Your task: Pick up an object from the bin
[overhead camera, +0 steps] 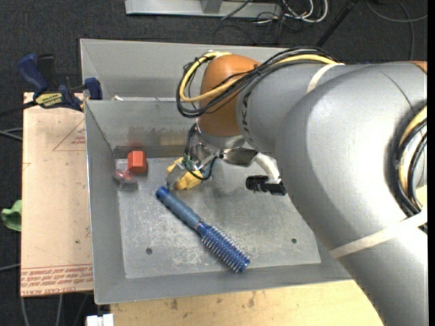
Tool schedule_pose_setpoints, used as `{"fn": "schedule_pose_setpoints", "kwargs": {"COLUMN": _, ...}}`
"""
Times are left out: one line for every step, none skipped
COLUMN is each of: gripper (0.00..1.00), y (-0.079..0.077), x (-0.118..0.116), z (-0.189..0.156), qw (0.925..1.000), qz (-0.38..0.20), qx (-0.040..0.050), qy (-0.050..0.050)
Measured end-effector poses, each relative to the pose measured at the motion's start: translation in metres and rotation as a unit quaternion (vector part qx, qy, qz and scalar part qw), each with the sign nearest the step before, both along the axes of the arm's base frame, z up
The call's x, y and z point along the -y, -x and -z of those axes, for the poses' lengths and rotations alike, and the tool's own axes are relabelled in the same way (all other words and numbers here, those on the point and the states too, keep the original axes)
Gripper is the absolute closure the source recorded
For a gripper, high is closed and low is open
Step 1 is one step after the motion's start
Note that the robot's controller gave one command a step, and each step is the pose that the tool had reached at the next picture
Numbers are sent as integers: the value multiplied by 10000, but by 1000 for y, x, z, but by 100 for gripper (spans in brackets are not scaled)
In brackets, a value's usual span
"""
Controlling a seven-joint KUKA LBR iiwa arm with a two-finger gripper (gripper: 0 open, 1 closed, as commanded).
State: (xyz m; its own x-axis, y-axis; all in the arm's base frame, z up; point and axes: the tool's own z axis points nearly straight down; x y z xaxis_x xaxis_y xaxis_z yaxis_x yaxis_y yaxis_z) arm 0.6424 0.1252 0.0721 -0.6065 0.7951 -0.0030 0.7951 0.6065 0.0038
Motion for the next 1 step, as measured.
{"fn": "schedule_pose_setpoints", "kwargs": {"gripper": 100, "y": 1, "x": 0, "z": 1, "qw": 10000, "qz": -2, "qx": -15, "qy": 6}}
